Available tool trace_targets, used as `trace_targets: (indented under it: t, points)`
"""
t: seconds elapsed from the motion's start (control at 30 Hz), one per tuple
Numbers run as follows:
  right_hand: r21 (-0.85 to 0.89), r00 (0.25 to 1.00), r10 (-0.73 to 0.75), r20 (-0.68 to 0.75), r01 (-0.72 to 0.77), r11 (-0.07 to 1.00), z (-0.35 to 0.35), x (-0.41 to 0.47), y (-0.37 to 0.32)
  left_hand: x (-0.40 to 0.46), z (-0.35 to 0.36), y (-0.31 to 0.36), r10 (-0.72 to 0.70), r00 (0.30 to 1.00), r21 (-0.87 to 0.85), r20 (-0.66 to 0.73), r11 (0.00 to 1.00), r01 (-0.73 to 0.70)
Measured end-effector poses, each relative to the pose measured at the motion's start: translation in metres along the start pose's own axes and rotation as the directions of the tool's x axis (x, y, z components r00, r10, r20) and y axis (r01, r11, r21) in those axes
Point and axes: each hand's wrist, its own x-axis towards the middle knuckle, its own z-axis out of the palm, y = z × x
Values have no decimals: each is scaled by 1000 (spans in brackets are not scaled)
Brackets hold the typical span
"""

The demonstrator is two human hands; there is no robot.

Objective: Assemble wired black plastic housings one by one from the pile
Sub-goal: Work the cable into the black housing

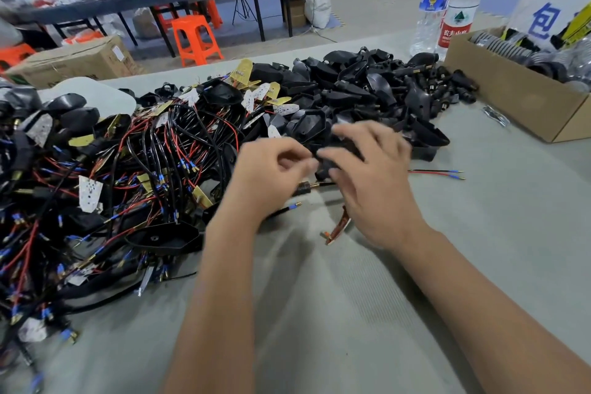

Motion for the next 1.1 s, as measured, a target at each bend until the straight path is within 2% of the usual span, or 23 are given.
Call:
trace_targets:
  t: [0.07, 0.1, 0.17, 0.23, 0.3, 0.5, 0.57, 0.67, 0.73, 0.8, 0.93, 1.1]
  points:
    - [148, 991, -57, 123, 39, 988, 4, -2, -1, -1, -30, -8, -16, 989, 107, -149, 994, 32]
    - [184, 983, -68, 170, 36, 982, 6, -2, -2, -4, -46, -15, -50, 982, 148, -180, 986, 77]
    - [214, 961, -88, 264, 31, 976, 9, -1, -4, -10, -71, -25, -187, 978, 151, -97, 968, 200]
    - [249, 937, -108, 332, 24, 968, 13, -1, -6, -15, -81, -29, -327, 940, 161, 98, 937, 310]
    - [267, 928, -104, 357, 5, 964, 16, -3, -7, -15, -79, -29, -375, 901, 222, 217, 918, 329]
    - [250, 915, -69, 397, -36, 968, 20, -3, -6, -7, -65, -26, -398, 886, 346, 240, 887, 305]
    - [282, 943, -22, 333, -78, 956, 19, -4, -4, -7, -64, -27, -332, 924, 256, 192, 925, 279]
    - [332, 971, 80, 225, -153, 931, 16, -4, -4, -5, -60, -23, -274, 958, -80, 79, 957, 280]
    - [342, 978, 107, 176, -163, 925, 14, -5, -5, -5, -53, -14, -321, 940, -359, 112, 869, 340]
    - [329, 983, 121, 140, -161, 931, 14, -6, -5, -5, -45, -10, -367, 916, -523, 164, 755, 396]
    - [282, 979, 131, 157, -172, 944, 12, -5, -6, -7, -38, -13, -346, 914, -603, 214, 689, 402]
    - [253, 977, 135, 162, -174, 952, 8, -4, -7, -7, -36, -18, -325, 918, -596, 226, 699, 394]
